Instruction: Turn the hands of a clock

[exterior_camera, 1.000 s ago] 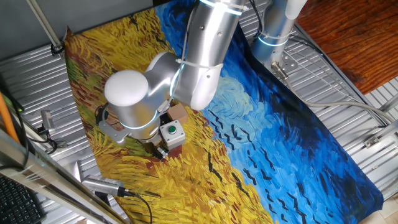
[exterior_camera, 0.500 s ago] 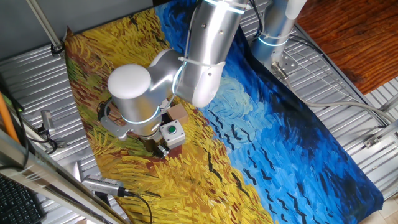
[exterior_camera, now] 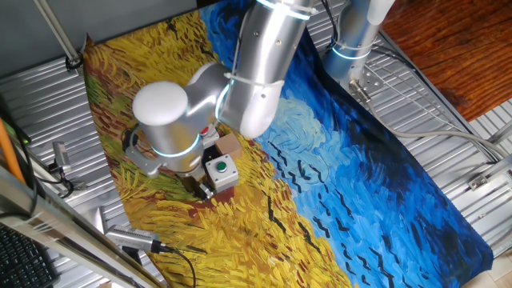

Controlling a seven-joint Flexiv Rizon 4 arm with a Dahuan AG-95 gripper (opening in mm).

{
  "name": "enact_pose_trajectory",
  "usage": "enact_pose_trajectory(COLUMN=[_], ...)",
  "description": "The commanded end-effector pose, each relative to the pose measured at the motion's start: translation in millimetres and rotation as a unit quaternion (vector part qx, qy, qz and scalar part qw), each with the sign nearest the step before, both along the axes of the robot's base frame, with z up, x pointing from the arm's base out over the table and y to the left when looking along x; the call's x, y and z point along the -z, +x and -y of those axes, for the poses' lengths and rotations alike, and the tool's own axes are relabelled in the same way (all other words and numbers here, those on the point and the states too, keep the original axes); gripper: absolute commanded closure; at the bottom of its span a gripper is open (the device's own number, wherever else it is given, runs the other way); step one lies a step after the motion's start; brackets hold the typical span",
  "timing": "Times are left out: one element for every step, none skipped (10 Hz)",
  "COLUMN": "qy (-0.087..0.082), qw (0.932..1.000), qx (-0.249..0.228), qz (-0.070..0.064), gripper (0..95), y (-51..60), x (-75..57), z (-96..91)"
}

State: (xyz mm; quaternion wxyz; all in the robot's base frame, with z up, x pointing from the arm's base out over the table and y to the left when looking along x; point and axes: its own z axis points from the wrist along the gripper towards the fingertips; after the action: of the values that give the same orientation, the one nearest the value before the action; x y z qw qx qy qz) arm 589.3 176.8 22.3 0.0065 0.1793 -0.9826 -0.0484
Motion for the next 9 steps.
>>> enact_pose_trajectory(qy=[0.008,0.009,0.010,0.010,0.010,0.010,0.010,0.010,0.011], qw=[1.0000,1.0000,1.0000,0.9999,0.9999,0.9999,0.9999,0.9998,0.9998], qx=[-0.001,0.001,0.000,-0.002,-0.004,-0.006,-0.011,-0.014,-0.017], qz=[0.002,0.002,0.002,0.002,0.002,0.002,0.003,0.003,0.003], gripper=[95.0,95.0,95.0,95.0,95.0,95.0,95.0,95.0,95.0], y=[0.1,-0.1,-0.4,-0.7,-0.7,-0.7,-0.8,-0.9,-1.2], x=[3.1,3.5,5.1,7.0,8.2,8.8,9.3,9.7,9.7], z=[4.5,4.8,6.2,8.3,10.4,12.3,17.4,21.8,26.3])
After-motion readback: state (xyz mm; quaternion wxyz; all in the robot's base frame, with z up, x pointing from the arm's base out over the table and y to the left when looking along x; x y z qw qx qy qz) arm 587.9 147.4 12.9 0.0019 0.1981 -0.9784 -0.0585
